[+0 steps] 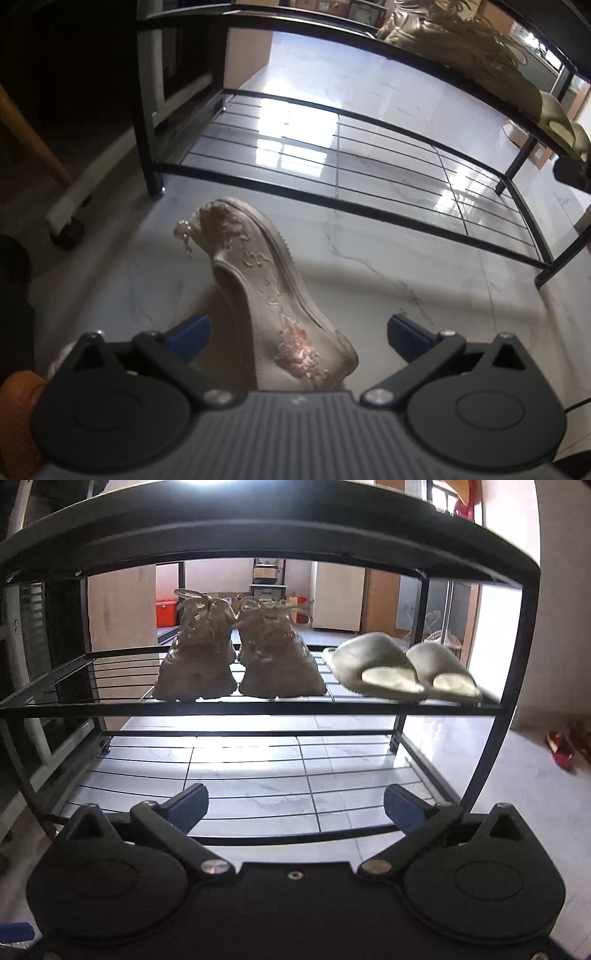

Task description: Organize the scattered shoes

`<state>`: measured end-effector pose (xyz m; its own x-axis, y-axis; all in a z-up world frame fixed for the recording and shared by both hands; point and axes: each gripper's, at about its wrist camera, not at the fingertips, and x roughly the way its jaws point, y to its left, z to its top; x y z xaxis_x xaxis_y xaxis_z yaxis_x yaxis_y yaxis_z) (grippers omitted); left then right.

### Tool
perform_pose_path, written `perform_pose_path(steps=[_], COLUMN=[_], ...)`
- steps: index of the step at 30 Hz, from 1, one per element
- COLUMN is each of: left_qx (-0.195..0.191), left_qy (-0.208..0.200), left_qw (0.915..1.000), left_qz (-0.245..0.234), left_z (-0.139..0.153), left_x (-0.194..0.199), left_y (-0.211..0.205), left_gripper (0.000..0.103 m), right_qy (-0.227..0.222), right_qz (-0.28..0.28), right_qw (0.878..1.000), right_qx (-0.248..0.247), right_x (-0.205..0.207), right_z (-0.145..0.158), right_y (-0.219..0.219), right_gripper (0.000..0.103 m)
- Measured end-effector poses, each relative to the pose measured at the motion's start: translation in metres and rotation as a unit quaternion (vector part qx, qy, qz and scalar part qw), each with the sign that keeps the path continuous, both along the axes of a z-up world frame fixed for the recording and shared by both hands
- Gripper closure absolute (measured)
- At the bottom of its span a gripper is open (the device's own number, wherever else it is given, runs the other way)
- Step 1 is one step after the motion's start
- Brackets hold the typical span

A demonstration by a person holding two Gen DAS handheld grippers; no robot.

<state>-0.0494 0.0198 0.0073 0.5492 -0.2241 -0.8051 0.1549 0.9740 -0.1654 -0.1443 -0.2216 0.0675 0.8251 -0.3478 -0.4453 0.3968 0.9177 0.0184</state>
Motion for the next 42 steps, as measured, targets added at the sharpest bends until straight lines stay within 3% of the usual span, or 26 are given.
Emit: perform_pose_path(steps=[8, 15, 21, 26, 42], left_qx=[-0.005, 0.011, 0.058, 0.05, 0.019], left_qy=[0.031, 0.02, -0.006, -0.003, 0.022], left_qw=[0.9994, 0.9997, 0.9982, 0.9985, 0.9995], left_qz=[0.013, 0.0, 0.01, 0.021, 0.008], left_z=[-0.02, -0.026, -0.026, -0.025, -0.031], left_x=[0.012, 0.013, 0.014, 0.016, 0.017], left_y=[-0.003, -0.015, -0.019, -0.013, -0.011], left_gripper=[0.001, 0.001, 0.001, 0.001, 0.001], right_qy=[-0.01, -0.034, -0.059, -0.079, -0.02], right_qz=[-0.001, 0.007, 0.027, 0.025, 0.014], right_qw=[1.0, 0.999, 0.998, 0.996, 1.0], right_qx=[0.017, 0.015, -0.004, -0.017, 0.003], right_x=[0.0, -0.001, -0.006, -0.01, 0.004], right_z=[-0.015, -0.016, -0.012, -0.007, -0.018], right_y=[-0.005, -0.004, 0.005, 0.008, 0.003], right_gripper=[0.0, 0.0, 0.0, 0.0, 0.0])
